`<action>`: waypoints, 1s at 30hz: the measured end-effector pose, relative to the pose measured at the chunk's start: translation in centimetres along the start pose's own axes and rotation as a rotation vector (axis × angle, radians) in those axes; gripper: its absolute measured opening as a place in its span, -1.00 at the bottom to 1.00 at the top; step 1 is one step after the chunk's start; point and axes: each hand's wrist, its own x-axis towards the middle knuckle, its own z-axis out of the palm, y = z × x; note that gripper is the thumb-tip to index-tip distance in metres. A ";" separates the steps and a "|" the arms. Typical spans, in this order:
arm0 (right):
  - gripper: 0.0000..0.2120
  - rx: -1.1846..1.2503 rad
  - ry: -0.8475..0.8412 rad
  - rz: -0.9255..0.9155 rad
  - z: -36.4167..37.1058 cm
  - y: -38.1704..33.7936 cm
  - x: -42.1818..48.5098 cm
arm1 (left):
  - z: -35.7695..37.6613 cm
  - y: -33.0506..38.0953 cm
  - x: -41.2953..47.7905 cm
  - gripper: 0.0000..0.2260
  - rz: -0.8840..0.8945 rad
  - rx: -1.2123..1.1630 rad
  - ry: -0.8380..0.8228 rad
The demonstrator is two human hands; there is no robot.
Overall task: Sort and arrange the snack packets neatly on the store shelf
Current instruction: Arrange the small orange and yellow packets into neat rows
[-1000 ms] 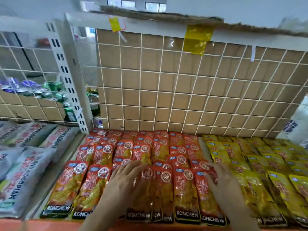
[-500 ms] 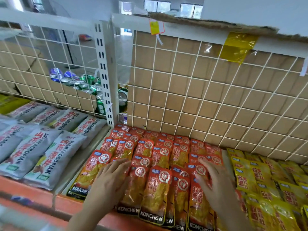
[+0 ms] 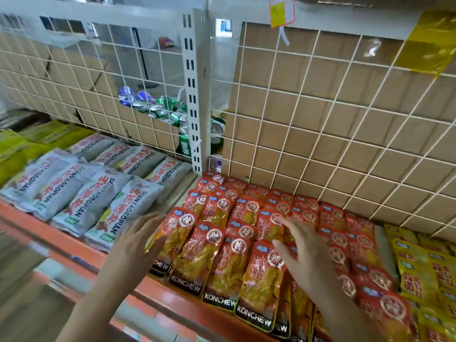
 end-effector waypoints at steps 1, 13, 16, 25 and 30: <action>-0.57 -0.001 -0.015 0.004 0.2 -0.4 0.3 | 0.0 -0.3 0.4 -0.57 0.017 -0.006 -0.001; -0.52 -0.080 0.025 0.259 4.6 -6.7 4.4 | 0.4 -3.2 8.8 -0.51 0.228 -0.087 -0.262; -0.51 -0.115 0.015 0.315 5.9 -8.3 5.3 | 0.5 -3.7 10.1 -0.58 0.287 -0.115 -0.298; -0.51 -0.182 -0.079 0.414 8.4 -11.9 6.5 | 0.7 -4.5 13.1 -0.58 0.502 -0.038 -0.378; -0.49 -0.195 -0.116 0.399 9.0 -12.5 7.8 | 1.2 -3.9 14.4 -0.60 0.498 -0.032 -0.442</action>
